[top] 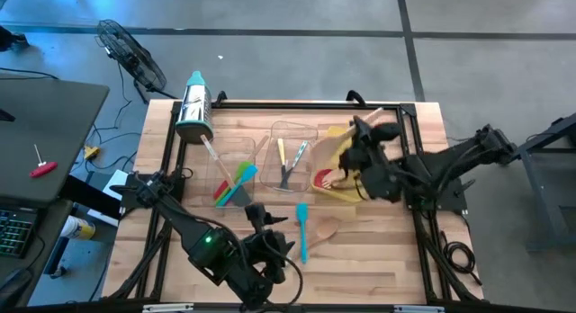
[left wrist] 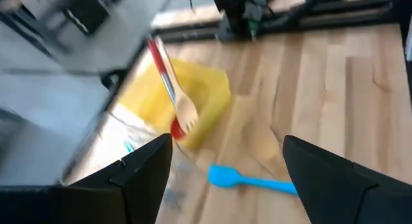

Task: Pick & Place Kitchen Items
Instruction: Put the brown serving spork into the yellow bin

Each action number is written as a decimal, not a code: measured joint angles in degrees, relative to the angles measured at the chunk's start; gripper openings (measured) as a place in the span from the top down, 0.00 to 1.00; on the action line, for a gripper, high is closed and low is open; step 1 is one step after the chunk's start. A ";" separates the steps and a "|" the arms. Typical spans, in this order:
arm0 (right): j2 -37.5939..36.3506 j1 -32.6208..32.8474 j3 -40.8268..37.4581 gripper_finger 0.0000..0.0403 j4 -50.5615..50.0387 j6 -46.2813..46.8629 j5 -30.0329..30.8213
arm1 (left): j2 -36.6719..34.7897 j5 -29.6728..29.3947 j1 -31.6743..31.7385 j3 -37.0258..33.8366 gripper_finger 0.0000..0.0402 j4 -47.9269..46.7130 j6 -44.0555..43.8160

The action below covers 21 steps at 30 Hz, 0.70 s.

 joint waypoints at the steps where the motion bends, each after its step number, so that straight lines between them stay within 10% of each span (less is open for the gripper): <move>1: -0.04 -1.54 0.00 0.84 -0.67 0.11 -0.11 | 0.00 1.02 0.06 0.00 0.28 -0.91 -1.47; 11: -0.07 -15.22 0.00 0.84 -11.10 1.68 -7.14 | 0.00 6.46 -0.28 0.00 0.28 -5.88 -10.01; 21: -0.04 -28.22 0.00 0.84 -37.50 21.91 -28.09 | 0.87 5.99 -0.20 0.00 0.28 -7.57 -11.55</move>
